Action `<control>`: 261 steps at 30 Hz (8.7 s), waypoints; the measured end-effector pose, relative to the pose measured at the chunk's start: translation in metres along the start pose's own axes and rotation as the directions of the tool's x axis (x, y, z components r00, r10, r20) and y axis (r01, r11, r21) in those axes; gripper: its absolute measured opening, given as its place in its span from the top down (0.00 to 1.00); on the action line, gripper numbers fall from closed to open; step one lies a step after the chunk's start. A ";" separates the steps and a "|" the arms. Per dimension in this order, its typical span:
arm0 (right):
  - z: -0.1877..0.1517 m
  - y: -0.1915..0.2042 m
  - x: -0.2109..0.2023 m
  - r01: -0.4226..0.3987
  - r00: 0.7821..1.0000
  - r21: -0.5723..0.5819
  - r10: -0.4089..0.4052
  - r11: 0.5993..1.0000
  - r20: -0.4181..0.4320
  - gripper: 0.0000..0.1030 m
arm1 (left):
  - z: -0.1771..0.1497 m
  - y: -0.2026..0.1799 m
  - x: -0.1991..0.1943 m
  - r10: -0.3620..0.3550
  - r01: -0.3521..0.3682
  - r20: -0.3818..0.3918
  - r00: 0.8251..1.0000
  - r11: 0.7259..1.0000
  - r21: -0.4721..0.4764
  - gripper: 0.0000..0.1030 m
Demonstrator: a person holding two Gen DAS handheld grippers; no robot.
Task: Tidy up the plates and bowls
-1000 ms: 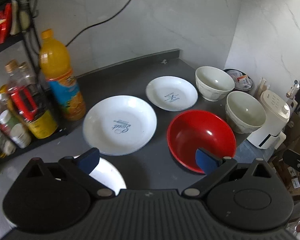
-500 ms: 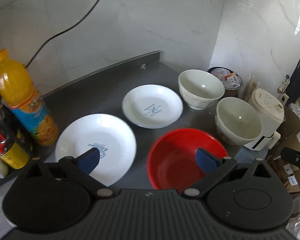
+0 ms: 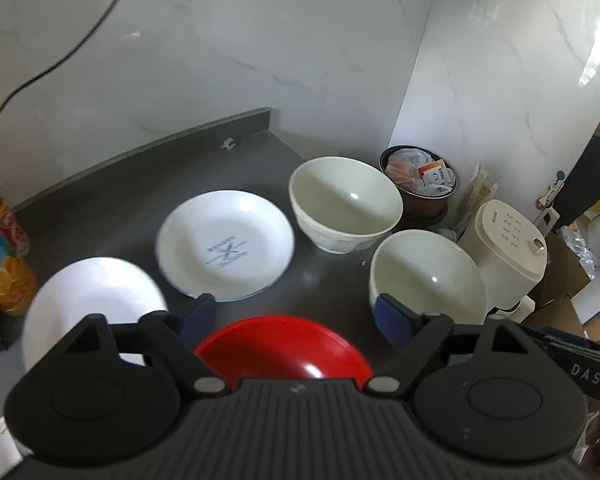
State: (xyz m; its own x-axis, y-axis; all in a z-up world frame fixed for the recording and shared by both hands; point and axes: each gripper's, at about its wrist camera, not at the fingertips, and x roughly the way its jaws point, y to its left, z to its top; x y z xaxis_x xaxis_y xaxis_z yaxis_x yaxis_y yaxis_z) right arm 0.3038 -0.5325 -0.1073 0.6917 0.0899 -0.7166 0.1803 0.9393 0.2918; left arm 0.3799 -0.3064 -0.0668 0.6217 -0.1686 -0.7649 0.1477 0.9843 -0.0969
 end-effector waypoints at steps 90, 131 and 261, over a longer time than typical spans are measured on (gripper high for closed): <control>-0.044 0.105 -0.001 -0.084 0.995 -0.195 0.072 0.977 -0.065 0.86 | -0.045 0.079 -0.002 -0.061 0.039 -0.119 0.991 0.983 -0.179 0.95; -0.057 0.130 0.022 -0.118 0.985 -0.381 0.060 0.917 -0.161 0.81 | -0.066 0.084 0.028 0.017 -0.056 -0.218 0.976 0.983 -0.174 0.94; 0.029 0.092 0.011 -0.182 0.982 -0.179 0.189 0.967 0.025 0.84 | 0.020 0.059 0.010 -0.012 0.003 -0.034 0.999 0.968 -0.250 0.94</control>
State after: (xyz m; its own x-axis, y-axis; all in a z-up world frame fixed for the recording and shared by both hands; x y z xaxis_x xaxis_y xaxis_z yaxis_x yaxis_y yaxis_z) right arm 0.3487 -0.4552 -0.0702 0.7309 0.2577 -0.6319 -0.0766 0.9511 0.2992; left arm 0.4101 -0.2510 -0.0674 0.5929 -0.1788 -0.7852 -0.0473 0.9656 -0.2555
